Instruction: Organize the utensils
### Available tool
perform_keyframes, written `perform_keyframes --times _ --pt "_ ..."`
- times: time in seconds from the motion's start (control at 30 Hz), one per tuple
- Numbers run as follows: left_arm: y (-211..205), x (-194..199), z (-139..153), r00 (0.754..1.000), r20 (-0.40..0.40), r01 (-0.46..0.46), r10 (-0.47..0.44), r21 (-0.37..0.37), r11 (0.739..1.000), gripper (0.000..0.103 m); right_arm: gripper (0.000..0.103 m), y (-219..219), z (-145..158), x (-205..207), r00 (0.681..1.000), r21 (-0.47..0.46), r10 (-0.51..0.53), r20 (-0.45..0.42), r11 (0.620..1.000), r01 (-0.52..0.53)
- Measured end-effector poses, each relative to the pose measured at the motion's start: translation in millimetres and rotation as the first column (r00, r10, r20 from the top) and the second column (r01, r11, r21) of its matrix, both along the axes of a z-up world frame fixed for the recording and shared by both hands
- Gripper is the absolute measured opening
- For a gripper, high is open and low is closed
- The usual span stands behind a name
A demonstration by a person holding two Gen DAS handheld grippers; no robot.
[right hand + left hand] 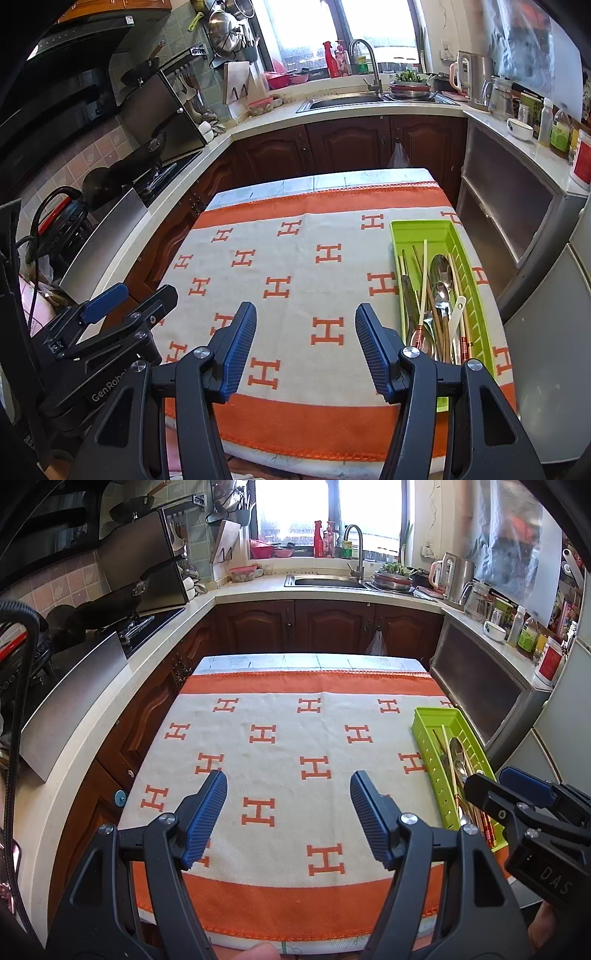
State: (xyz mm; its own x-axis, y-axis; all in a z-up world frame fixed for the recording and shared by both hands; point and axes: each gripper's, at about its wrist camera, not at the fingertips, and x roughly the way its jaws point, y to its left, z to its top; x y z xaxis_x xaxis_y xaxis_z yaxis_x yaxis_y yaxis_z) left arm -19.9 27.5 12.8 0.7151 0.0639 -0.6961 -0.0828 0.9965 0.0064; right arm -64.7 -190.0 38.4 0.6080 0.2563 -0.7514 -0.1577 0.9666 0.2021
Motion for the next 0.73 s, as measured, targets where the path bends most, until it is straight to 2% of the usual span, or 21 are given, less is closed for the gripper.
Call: perform_keyframes --times 0.73 --pt "-0.8 9.4 -12.9 0.999 -0.040 0.012 -0.012 -0.011 1.000 0.067 0.057 6.7 -15.9 4.5 0.999 0.003 -0.002 -0.036 1.000 0.002"
